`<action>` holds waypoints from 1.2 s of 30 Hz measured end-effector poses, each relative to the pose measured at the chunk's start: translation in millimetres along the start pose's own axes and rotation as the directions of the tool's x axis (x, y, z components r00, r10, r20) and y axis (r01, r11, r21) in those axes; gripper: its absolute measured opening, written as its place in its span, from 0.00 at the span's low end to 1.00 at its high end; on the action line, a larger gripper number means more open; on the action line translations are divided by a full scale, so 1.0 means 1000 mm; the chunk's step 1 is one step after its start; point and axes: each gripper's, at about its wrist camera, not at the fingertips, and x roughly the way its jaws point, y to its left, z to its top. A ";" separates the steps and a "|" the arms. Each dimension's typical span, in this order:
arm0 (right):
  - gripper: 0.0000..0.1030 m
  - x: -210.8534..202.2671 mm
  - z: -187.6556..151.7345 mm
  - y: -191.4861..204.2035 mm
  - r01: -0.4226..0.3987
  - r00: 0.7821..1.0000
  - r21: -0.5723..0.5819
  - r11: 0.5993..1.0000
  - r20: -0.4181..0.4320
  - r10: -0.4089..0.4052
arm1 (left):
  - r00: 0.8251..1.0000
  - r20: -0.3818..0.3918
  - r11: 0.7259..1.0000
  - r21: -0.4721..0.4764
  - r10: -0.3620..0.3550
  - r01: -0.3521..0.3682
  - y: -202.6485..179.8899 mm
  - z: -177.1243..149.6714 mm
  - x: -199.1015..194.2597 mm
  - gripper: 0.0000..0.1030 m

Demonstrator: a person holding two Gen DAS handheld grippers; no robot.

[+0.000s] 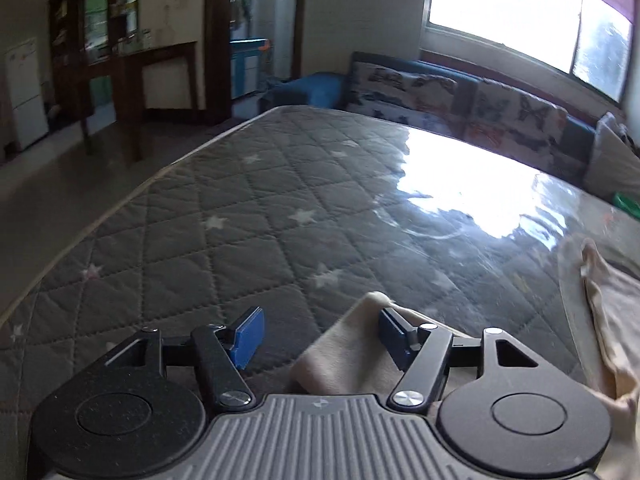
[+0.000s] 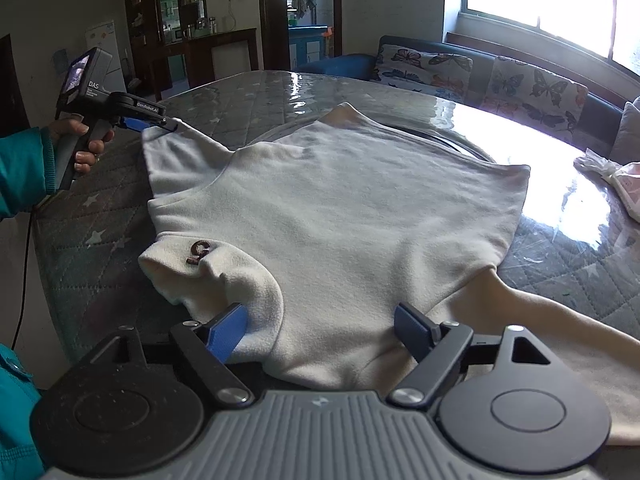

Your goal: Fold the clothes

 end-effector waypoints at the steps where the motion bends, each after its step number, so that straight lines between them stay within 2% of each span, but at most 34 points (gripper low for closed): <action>1: 0.81 -0.001 0.000 0.000 0.004 1.000 0.004 1.000 0.001 -0.004 | 1.000 0.006 1.000 -0.022 0.005 -0.005 0.003 0.000 -0.003 0.65; 7: 0.81 -0.005 0.003 0.004 -0.011 1.000 -0.003 1.000 0.021 0.011 | 1.000 -0.004 0.997 -0.070 0.018 -0.019 0.004 -0.015 -0.025 0.70; 15: 0.85 -0.015 0.008 0.012 0.000 0.998 -0.015 1.000 0.062 0.001 | 0.999 -0.016 0.999 -0.001 0.044 -0.044 -0.021 -0.017 -0.017 0.68; 16: 0.85 -0.017 0.007 0.012 0.003 0.998 -0.009 1.000 0.065 -0.002 | 0.999 -0.012 0.999 0.003 0.046 -0.046 -0.023 -0.016 -0.015 0.66; 19: 0.85 -0.023 0.004 0.009 0.020 0.997 0.016 1.000 0.074 -0.021 | 0.999 0.008 0.999 -0.012 0.049 -0.049 -0.023 -0.016 -0.014 0.43; 21: 0.85 -0.027 0.002 0.005 0.029 0.996 0.039 0.999 0.082 -0.032 | 1.000 0.005 0.998 -0.053 0.023 -0.023 -0.018 -0.014 -0.014 0.20; 24: 0.85 -0.032 0.001 0.001 0.040 0.994 0.068 0.997 0.094 -0.047 | 0.999 0.015 0.993 -0.109 -0.032 0.033 -0.012 -0.013 -0.021 0.13; 26: 0.85 -0.035 -0.001 -0.003 0.052 0.993 0.095 0.994 0.105 -0.062 | 0.995 0.058 0.992 -0.099 -0.078 0.084 -0.018 -0.013 -0.035 0.12; 29: 0.85 -0.039 -0.003 -0.010 0.057 0.990 0.138 0.989 0.120 -0.074 | 0.975 0.113 0.977 -0.074 -0.192 0.201 -0.037 -0.009 -0.062 0.11; 31: 0.85 -0.042 -0.005 -0.014 0.064 0.988 0.163 0.984 0.128 -0.086 | 0.950 0.136 0.956 -0.047 -0.280 0.289 -0.054 -0.007 -0.081 0.11; 34: 0.85 -0.044 -0.007 -0.019 0.085 0.985 0.195 0.977 0.133 -0.112 | 0.901 0.154 0.912 0.005 -0.406 0.410 -0.083 -0.004 -0.106 0.11; 36: 0.85 -0.045 -0.010 -0.023 0.092 0.983 0.211 0.973 0.136 -0.123 | 0.860 0.151 0.872 0.040 -0.488 0.488 -0.104 -0.003 -0.119 0.11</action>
